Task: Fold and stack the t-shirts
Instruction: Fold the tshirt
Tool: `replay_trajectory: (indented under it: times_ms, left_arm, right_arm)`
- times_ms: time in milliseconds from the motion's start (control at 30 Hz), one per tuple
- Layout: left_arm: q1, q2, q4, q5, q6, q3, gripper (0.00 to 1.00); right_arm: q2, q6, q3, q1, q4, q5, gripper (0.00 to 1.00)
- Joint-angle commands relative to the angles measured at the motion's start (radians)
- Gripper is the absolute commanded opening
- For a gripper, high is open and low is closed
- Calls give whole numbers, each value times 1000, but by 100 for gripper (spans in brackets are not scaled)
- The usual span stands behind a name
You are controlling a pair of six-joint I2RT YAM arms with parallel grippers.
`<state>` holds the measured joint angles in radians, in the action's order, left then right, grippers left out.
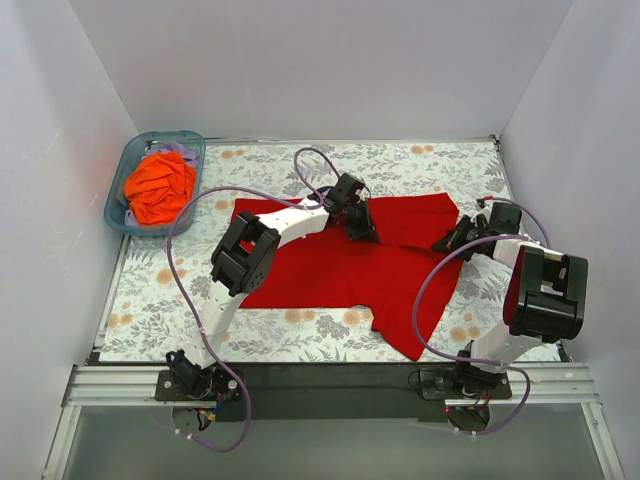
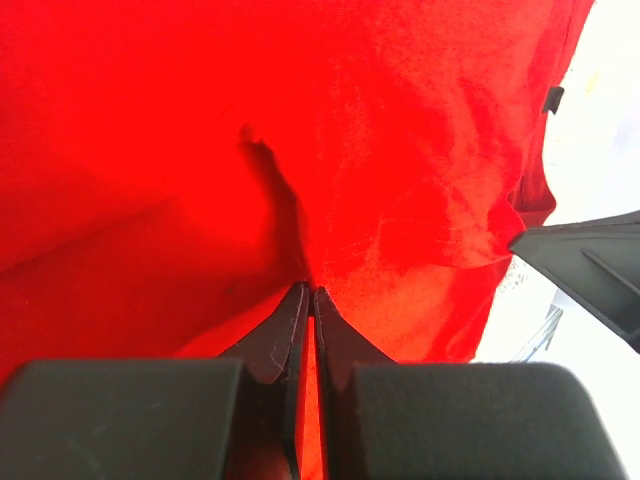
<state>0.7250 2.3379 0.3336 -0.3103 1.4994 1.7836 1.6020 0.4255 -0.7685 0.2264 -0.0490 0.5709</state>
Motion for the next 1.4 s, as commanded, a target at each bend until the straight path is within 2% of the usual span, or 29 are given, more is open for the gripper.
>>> replay_trajectory:
  times_ms: [0,267,333,367,400,433,500,533,567,667,833,967,1167,1367]
  left_arm:
    - [-9,-75,44,-33,-22,42,0]
    - [-10,-63,70,-46,-28,48,0]
    - [-10,-66,79,-44,-30,45,1]
    - [-10,-68,82,-33,-31,45,4]
    - [-10,-77,90,-24,-33,39,8]
    - [-10,-83,96,-13,-36,36,17]
    - [-13,-98,111,26,-44,36,28]
    - [-16,-123,114,39,-48,33,33]
    - [-25,-136,116,52,-51,28,42]
    - [-61,-205,116,95,-60,1,55]
    - [-153,-317,108,218,-117,-93,56]
    - [-297,-353,104,267,-181,-174,47]
    - [-429,-309,99,335,-268,-207,43]
    - [-507,-224,99,336,-292,-216,41]
  right_arm:
    - [-36,-14,6,-7,-17,-11,1]
    - [-37,-28,21,-15,-37,-19,1]
    - [-30,-30,24,-16,-41,-11,5]
    - [-27,-34,23,-16,-41,-9,8]
    - [-25,-36,21,-18,-45,-8,16]
    - [-27,-42,20,-18,-46,-9,19]
    - [-37,-62,3,-18,-46,-41,29]
    - [-42,-68,-6,-18,-46,-55,31]
    - [-45,-68,-30,-18,-45,-65,32]
    - [-34,-65,-74,-16,-25,-94,34]
    - [28,-44,-170,-16,75,-88,34]
    - [105,-18,-235,-18,185,-39,32]
    - [246,30,-334,-16,256,3,30]
    - [375,33,-413,-18,273,7,30]
